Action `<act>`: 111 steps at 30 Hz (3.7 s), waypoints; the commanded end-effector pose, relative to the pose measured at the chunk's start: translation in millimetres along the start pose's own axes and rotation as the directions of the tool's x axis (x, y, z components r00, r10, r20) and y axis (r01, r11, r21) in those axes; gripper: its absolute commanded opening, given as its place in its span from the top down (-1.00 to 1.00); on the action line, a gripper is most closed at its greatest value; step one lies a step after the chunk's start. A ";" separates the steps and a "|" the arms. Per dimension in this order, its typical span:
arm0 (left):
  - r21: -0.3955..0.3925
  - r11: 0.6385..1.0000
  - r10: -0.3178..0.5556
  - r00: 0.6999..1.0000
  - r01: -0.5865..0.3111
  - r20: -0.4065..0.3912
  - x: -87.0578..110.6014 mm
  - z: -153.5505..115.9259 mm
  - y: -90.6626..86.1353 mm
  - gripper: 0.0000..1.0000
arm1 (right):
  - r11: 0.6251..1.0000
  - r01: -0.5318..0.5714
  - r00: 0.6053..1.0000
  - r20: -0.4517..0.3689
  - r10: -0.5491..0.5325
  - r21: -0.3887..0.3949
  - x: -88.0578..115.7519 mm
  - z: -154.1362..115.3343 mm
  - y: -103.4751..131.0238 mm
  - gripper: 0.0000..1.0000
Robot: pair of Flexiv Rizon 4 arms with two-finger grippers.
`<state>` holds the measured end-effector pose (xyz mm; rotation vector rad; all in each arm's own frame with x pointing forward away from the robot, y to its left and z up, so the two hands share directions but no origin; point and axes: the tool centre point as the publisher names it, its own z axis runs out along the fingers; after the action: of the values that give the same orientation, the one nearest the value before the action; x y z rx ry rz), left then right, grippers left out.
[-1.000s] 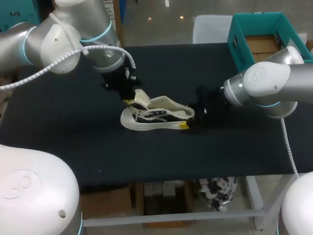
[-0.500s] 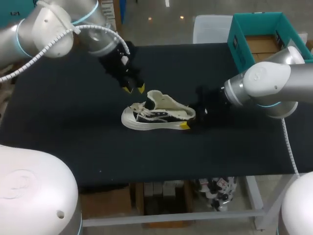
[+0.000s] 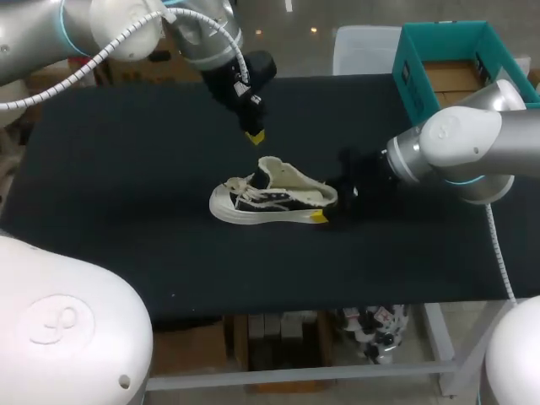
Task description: Open the shoe tongue, take the insole out of the shoe, put the insole back into the shoe, and pack the shoe into the shoebox
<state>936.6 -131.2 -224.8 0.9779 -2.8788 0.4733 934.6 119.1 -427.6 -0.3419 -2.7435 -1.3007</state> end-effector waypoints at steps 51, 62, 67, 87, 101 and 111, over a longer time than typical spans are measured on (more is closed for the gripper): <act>-0.207 0.744 0.618 0.772 -0.635 -0.148 20.5 112.9 -0.7 1.00 | 1.000 0.001 1.000 -0.005 -0.001 -0.003 -2.7 1.2 -6.4 1.00; -0.219 0.712 0.631 0.745 -0.667 -0.215 22.6 134.5 18.1 1.00 | 1.000 0.001 1.000 -0.005 -0.001 -0.003 -2.7 1.2 -6.4 1.00; -0.210 0.702 0.643 0.732 -0.681 -0.225 27.1 133.1 26.6 1.00 | 1.000 0.001 1.000 -0.005 -0.001 -0.003 -2.7 1.2 -6.4 1.00; -0.268 0.720 0.622 0.766 -0.640 -0.160 19.8 154.9 32.8 1.00 | 1.000 0.001 1.000 -0.005 -0.001 -0.003 -2.7 1.2 -6.4 1.00; -0.288 0.716 0.620 0.769 -0.635 -0.155 22.8 164.6 40.8 1.00 | 1.000 0.001 1.000 -0.005 -0.001 -0.003 -2.7 1.2 -6.4 1.00; -0.311 0.717 0.619 0.775 -0.624 -0.129 26.6 169.0 44.5 1.00 | 1.000 0.001 1.000 -0.005 -0.001 -0.003 -2.7 1.2 -6.4 1.00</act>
<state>901.0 -164.0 -389.1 -0.0797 -3.0574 -0.0038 933.6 118.8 -427.7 -0.3389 -2.7437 -1.3009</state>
